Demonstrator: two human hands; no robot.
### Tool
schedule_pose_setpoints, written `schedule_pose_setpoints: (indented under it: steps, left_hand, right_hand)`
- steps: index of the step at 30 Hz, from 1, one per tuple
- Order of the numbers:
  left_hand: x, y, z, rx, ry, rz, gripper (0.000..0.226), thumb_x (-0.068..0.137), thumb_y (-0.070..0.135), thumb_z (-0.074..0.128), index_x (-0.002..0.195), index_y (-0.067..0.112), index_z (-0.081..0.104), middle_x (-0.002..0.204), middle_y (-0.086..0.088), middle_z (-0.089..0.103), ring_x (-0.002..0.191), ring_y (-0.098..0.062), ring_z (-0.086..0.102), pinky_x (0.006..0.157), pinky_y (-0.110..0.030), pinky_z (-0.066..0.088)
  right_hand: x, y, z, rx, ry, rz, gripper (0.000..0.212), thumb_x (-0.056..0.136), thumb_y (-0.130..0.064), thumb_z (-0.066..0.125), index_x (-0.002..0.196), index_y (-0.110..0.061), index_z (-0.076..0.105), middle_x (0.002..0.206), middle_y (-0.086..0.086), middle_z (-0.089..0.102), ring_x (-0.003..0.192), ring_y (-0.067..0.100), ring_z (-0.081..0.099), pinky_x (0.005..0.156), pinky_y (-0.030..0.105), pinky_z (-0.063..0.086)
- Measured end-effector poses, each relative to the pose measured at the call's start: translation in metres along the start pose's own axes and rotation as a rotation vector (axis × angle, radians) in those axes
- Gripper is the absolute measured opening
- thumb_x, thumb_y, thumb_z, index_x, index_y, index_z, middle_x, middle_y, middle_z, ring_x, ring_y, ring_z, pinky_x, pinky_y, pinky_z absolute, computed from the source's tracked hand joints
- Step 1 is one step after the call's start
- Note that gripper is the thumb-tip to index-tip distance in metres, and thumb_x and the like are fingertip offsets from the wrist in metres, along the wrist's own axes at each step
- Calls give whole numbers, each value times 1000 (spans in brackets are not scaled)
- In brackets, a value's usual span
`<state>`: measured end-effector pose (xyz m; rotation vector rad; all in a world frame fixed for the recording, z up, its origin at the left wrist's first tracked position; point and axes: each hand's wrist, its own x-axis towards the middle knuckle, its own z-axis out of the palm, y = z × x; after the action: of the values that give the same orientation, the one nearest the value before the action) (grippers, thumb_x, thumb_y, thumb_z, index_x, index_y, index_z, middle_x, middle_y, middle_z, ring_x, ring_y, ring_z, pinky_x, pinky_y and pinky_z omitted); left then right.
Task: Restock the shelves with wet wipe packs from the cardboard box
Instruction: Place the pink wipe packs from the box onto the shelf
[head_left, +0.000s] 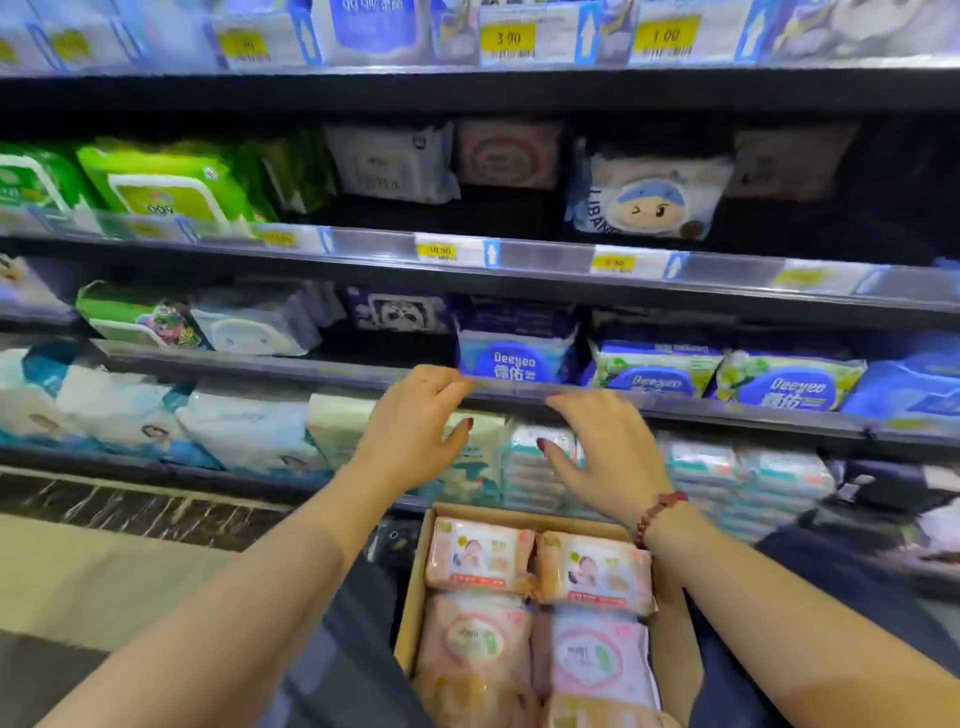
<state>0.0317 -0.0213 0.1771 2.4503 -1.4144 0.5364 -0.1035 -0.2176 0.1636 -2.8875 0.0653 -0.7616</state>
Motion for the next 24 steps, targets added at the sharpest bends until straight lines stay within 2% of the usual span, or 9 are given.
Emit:
schedule_pose_setpoints:
  steps: [4,11,16,19,21,24]
  left_hand:
    - [-37,1,46,-71,-143,-118,46,82,25,70,124,10,61,122,-11,62,113,-33,57,84,-44,54]
    - [-87,0,120,-172,-335,-258,42,80,29,65,116,7,63,114,-12,63,107,-35,56,79,-41,53]
    - [-111,5,174,-300,-460,-529,56,84,43,55,132,15,53,138,-9,50,129,-29,41,95,-40,44]
    - [-123,7,207,-380,-504,-684,54,83,35,66,132,17,52,146,-13,41,127,-31,42,96,-40,44]
    - [-128,10,225,-422,-507,-741,51,78,32,68,125,16,57,152,-9,33,122,-30,49,88,-32,44]
    - [-137,15,250,-525,-456,-836,49,78,17,74,122,6,58,158,-6,20,113,-28,58,69,-1,37]
  right_hand:
    - [-35,7,42,64,-116,73,41,76,-34,61,112,-14,63,100,4,67,93,31,60,76,41,52]
    - [-82,30,108,119,-363,271,42,83,-35,60,120,-15,60,112,8,63,108,33,55,88,43,46]
    - [-118,58,148,197,-488,486,45,83,-34,64,125,-17,57,121,7,61,116,29,53,93,40,45]
    - [-132,73,171,241,-559,630,49,84,-32,64,129,-15,53,128,11,55,120,31,49,97,39,42]
    - [-143,83,185,236,-612,687,52,85,-30,64,132,-15,50,129,13,54,122,32,46,100,37,37]
    - [-163,96,201,230,-698,830,57,84,-32,63,137,-22,45,131,15,49,120,34,46,99,37,39]
